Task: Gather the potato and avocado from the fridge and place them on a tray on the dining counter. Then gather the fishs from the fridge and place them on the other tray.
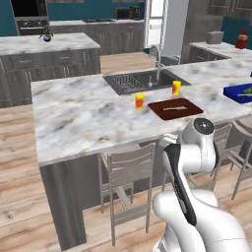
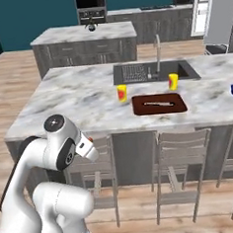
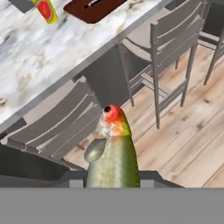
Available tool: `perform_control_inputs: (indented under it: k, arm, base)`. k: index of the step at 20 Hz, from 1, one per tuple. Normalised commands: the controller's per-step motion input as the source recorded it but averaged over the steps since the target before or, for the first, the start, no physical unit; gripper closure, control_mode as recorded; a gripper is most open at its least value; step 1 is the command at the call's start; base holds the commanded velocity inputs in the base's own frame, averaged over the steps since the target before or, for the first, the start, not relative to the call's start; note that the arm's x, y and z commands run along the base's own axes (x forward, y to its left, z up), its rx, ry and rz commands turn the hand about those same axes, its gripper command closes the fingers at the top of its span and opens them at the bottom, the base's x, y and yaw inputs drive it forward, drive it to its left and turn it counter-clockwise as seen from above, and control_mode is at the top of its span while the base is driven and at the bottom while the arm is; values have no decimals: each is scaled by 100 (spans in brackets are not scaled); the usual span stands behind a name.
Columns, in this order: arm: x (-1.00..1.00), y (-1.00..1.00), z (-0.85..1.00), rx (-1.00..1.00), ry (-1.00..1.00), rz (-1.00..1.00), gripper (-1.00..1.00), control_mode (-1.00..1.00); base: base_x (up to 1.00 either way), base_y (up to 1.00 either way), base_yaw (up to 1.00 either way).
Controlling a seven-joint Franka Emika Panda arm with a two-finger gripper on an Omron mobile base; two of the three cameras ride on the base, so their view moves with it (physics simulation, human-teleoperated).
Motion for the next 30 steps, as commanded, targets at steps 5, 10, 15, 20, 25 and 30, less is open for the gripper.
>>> perform_control_inputs:
  k: [5,10,15,20,25,30]
  arm:
    - [0,0,0,0,0,0,100,100]
    - [0,0,0,0,0,0,100,100]
    - [0,0,0,0,0,0,100,100]
    - [0,0,0,0,0,0,100,100]
    - [0,0,0,0,0,0,100,100]
    - [0,0,0,0,0,0,100,100]
  base:
    - [3,-86,26]
    - [0,-73,11]
    - [5,-56,5]
    - [26,-19,0]
    - [48,-1,3]
    - [51,-1,7]
